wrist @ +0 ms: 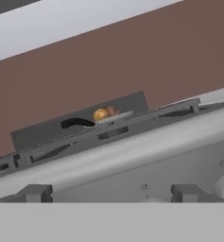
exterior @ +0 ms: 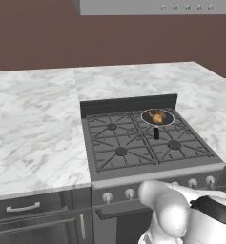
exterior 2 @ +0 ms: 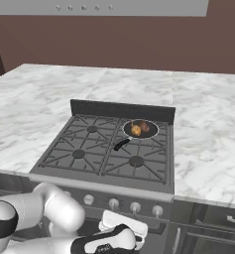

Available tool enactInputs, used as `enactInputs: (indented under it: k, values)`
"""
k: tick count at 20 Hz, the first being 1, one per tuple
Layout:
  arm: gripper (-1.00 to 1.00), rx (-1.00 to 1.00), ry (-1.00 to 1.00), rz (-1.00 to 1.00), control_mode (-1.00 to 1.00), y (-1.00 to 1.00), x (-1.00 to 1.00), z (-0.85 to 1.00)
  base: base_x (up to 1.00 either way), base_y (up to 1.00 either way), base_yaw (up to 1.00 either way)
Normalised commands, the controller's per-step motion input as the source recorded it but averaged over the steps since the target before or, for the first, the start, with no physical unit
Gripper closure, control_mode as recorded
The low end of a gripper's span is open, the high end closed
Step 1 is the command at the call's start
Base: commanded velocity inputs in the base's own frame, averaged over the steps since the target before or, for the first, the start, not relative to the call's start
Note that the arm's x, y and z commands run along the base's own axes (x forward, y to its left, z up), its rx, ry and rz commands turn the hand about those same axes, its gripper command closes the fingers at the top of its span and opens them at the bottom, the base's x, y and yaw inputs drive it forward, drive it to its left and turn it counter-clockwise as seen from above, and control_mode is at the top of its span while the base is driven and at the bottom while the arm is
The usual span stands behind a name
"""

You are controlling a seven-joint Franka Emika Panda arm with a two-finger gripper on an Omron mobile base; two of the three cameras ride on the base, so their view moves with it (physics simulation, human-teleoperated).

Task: Put the onion and potato in the pan. Then turn on the rear right burner and set the heat to medium.

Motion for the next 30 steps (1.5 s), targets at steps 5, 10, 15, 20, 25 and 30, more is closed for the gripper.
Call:
enactInputs:
  k: [5, 10, 15, 20, 25, 30]
  values:
    - [-1.0, 0.0, 0.0, -0.01, -1.0, -0.21, 0.0, -0.14, 0.0, 0.0, 0.0]
    - [-1.0, 0.0, 0.0, 0.0, -1.0, -0.11, 0.0, -0.06, 0.0, 0.0, 0.0]
    - [-1.0, -0.01, 0.0, 0.0, -1.0, 0.0, 0.0, -0.09, 0.0, 0.0, 0.0]
    - [-1.0, -0.02, 0.0, 0.0, -1.0, 0.0, 0.03, -0.02, 0.0, 0.0, 0.0]
    - [-1.0, -0.03, 0.01, 0.0, -1.0, 0.03, 0.05, 0.0, 0.0, 0.0, 0.0]
    - [-1.0, -0.05, 0.1, 0.0, -1.0, 0.04, 0.1, 0.0, 0.0, 0.0, 0.0]
